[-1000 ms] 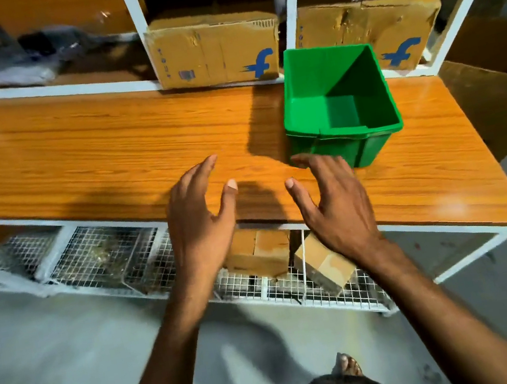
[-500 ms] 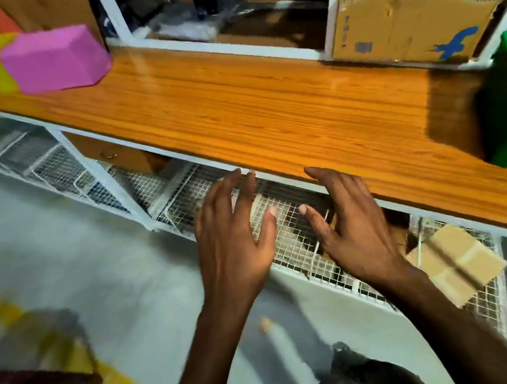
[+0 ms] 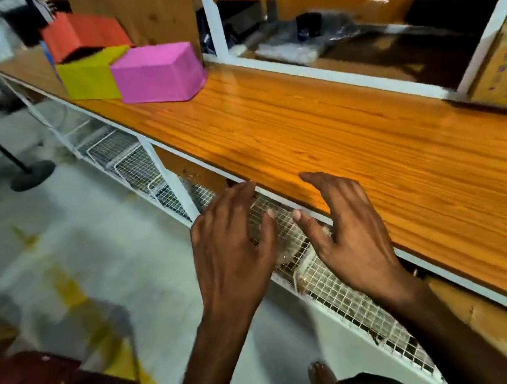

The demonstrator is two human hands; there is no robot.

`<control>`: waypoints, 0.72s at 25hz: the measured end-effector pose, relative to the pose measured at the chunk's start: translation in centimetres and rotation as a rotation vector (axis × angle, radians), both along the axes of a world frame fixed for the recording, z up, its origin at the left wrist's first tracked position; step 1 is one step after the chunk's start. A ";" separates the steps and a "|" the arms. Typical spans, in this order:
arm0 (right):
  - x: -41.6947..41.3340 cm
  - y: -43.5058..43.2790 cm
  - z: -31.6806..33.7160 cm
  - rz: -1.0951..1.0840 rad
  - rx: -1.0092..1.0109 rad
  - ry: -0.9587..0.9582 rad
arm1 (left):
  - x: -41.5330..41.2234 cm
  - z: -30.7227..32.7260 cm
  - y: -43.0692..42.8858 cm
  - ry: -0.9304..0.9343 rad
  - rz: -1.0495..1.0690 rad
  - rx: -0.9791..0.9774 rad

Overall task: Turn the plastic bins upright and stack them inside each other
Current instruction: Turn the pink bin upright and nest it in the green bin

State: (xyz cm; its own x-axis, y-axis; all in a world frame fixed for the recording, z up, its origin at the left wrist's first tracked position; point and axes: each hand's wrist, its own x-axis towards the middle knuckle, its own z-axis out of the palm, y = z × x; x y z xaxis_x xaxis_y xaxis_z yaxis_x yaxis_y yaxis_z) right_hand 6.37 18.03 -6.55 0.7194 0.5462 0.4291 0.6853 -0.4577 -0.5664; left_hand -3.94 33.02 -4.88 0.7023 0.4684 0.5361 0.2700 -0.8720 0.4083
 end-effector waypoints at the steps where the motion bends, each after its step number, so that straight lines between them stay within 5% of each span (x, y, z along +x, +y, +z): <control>1: 1.2 2.1 0.3 0.035 0.007 -0.003 | 0.8 0.4 1.7 -0.004 0.041 -0.057; 9: 7.9 17.9 -0.2 0.211 0.030 0.139 | 4.8 1.7 15.1 0.031 0.264 -0.196; 18: 10.1 38.3 -2.0 0.135 0.122 0.261 | 7.4 0.6 36.6 -0.013 0.174 -0.354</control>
State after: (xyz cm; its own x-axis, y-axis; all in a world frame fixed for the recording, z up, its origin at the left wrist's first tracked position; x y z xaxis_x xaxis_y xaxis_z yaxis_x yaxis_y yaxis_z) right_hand 16.51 56.33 -8.56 0.7384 0.5999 0.3082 0.5598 -0.2903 -0.7761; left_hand 3.41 69.64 -4.27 0.5901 0.7375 0.3285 0.3944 -0.6183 0.6798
